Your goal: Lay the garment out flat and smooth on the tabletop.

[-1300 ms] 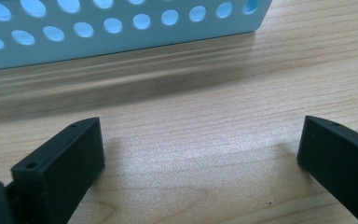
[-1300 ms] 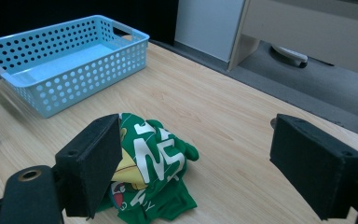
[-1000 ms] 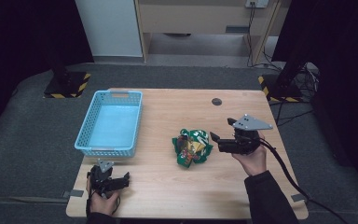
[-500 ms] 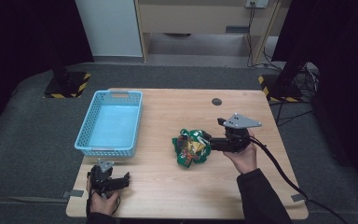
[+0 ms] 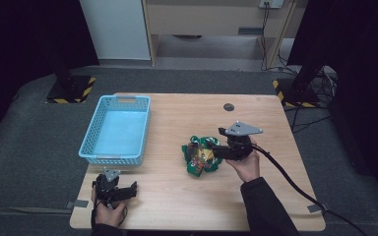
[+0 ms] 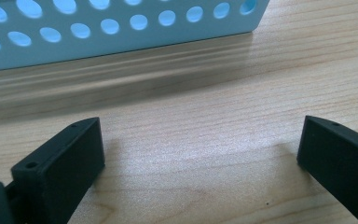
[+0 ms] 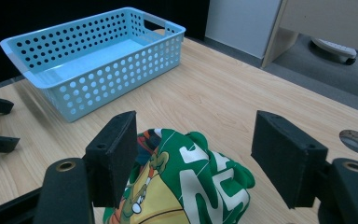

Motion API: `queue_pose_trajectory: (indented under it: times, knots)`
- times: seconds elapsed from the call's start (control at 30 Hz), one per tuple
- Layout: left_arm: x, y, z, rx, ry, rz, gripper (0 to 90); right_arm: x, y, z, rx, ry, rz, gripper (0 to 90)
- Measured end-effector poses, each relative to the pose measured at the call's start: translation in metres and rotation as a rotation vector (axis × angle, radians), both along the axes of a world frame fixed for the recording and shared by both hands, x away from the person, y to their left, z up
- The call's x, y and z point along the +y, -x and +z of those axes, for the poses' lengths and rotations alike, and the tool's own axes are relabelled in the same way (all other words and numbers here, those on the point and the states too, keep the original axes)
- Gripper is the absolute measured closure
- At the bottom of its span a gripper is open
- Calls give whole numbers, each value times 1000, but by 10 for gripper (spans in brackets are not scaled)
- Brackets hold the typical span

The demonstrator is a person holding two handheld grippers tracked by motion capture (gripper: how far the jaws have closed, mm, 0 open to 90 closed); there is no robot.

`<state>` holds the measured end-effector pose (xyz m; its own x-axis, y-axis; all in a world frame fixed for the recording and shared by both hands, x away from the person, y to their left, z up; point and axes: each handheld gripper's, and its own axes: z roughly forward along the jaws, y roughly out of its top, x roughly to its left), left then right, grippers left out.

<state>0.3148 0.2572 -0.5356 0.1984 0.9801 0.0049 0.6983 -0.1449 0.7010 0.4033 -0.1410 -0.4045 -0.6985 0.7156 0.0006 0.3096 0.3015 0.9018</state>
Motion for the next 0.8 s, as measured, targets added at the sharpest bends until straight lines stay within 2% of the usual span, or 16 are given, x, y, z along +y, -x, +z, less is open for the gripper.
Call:
queue_pose_trajectory:
  times: [0.17,0.5,0.7,0.8]
  knots:
    - [0,0,0,0,0,-1,0,4,-3,-7,-2,14,9,313]
    - [0,0,0,0,0,-2,0,14,-15,-26,41,33,11,317]
    - [0,0,0,0,0,-1,0,16,-21,-31,57,41,0,346]
    - [0,0,0,0,0,-2,0,18,-22,-36,63,62,1,378]
